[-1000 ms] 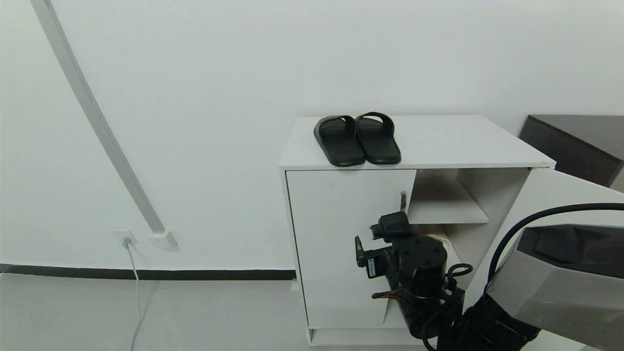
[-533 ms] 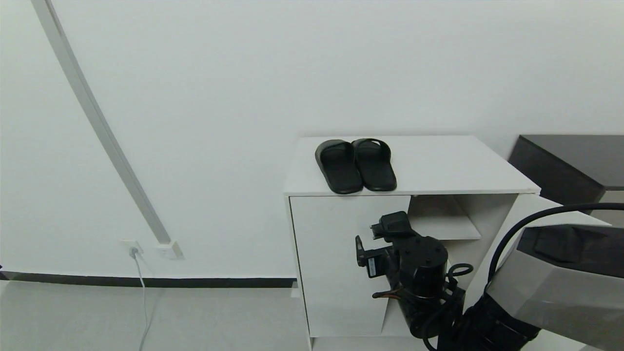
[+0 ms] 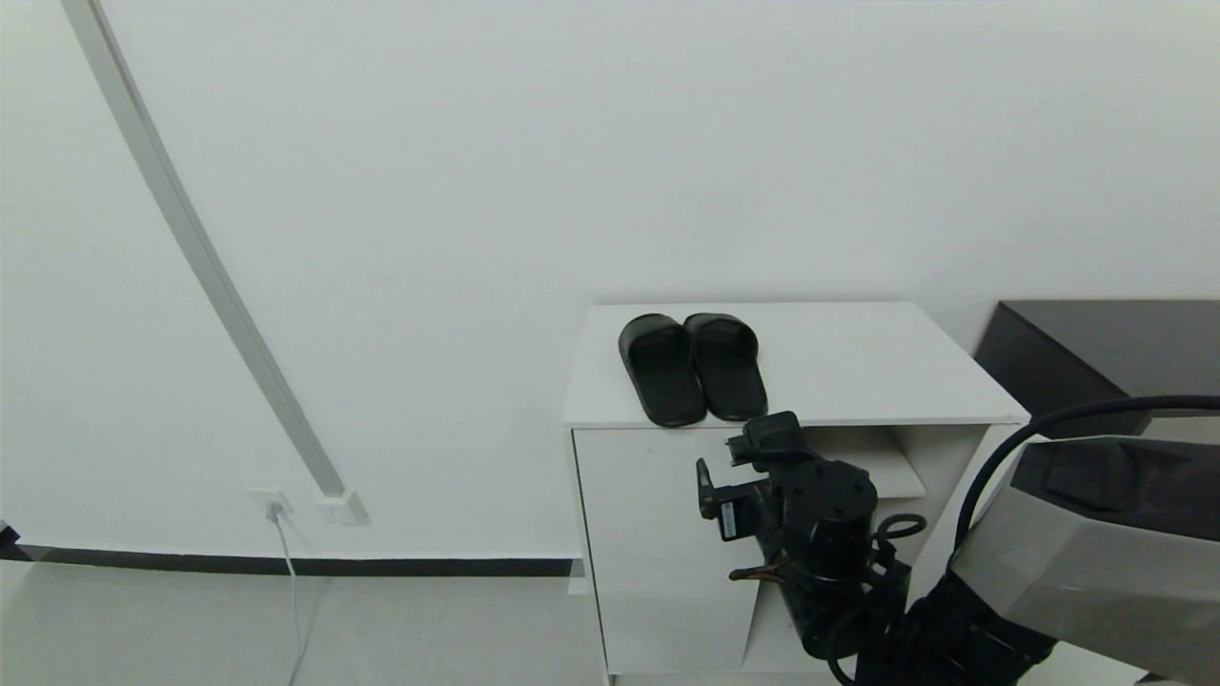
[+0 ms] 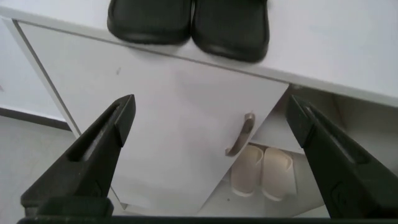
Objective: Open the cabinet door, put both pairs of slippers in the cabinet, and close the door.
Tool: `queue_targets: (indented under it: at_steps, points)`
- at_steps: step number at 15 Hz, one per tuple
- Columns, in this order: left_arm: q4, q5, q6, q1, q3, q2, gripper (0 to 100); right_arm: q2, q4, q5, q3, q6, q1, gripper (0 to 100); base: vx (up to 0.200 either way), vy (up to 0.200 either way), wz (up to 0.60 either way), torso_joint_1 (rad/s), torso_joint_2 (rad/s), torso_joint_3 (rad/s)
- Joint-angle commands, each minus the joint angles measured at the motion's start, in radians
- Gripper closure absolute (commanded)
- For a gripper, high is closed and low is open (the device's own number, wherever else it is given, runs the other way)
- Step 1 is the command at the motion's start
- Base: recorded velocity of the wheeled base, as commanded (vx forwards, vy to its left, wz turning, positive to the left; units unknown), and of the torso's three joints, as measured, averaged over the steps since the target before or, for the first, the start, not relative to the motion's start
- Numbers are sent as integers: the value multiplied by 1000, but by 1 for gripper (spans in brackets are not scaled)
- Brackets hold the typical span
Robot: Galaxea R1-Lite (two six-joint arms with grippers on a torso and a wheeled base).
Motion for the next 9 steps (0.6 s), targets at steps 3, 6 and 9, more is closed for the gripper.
queue_targets:
  at_steps: [3, 6, 9]
  points:
    - [0, 0, 0, 0, 0, 2, 100, 0, -1, 0, 0, -1, 0, 0, 0, 0, 0, 183, -390, -211]
    - [4, -1, 12, -8, 0, 2, 100, -1, -1, 1, 1, -1, -1, 0, 0, 0, 0, 165, -364, -196]
    - [0, -3, -5, -3, 0, 2, 100, 3, -5, 24, 9, 1, -12, 0, 0, 0, 0, 165, -357, -190]
